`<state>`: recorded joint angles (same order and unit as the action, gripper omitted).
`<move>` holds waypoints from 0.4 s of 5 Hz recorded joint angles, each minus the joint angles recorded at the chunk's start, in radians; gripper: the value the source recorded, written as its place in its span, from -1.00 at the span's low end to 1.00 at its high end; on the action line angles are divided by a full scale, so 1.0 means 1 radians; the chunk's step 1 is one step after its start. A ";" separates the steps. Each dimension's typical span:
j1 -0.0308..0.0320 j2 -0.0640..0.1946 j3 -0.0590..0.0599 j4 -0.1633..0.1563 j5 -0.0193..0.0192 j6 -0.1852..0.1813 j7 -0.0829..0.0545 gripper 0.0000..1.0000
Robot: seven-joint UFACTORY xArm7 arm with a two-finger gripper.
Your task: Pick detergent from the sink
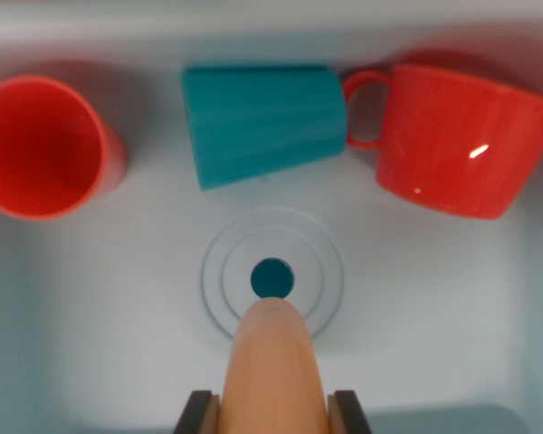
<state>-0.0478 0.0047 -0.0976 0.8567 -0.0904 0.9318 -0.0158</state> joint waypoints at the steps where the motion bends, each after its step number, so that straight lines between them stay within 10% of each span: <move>1: 0.0005 -0.013 0.001 0.027 0.0004 0.040 -0.002 1.00; 2: 0.0005 -0.013 0.001 0.027 0.0004 0.040 -0.002 1.00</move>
<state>-0.0473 -0.0080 -0.0969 0.8836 -0.0900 0.9714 -0.0177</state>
